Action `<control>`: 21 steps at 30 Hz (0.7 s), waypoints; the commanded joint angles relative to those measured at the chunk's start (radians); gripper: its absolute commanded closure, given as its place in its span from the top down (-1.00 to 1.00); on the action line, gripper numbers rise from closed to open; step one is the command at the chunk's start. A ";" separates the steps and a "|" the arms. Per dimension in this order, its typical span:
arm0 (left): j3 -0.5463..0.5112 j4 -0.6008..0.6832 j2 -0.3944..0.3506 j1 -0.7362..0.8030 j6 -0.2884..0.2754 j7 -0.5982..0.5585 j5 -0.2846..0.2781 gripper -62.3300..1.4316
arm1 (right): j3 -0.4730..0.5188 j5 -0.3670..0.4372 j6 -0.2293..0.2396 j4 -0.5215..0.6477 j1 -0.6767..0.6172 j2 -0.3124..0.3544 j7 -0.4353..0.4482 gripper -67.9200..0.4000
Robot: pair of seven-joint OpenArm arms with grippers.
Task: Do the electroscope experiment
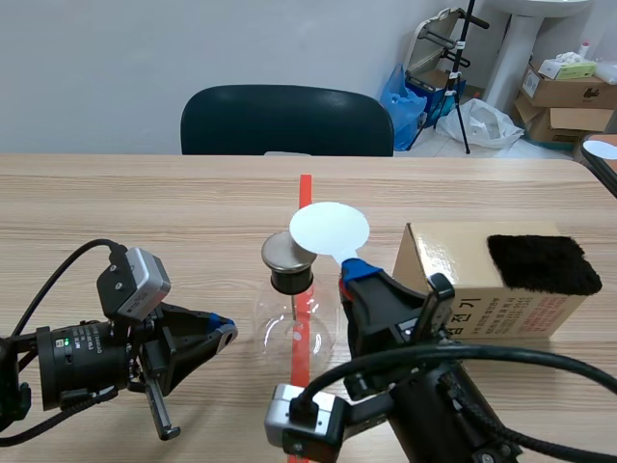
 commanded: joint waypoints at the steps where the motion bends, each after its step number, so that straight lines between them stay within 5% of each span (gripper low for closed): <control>1: -0.010 0.019 0.003 -0.006 -0.002 -0.020 -0.007 -0.86 | 0.001 -0.001 -0.011 0.029 0.007 0.010 -0.034 -0.96; 21: -0.010 0.019 0.003 -0.006 -0.002 -0.020 -0.007 -0.86 | 0.001 -0.001 -0.011 0.029 0.007 0.010 -0.361 -0.96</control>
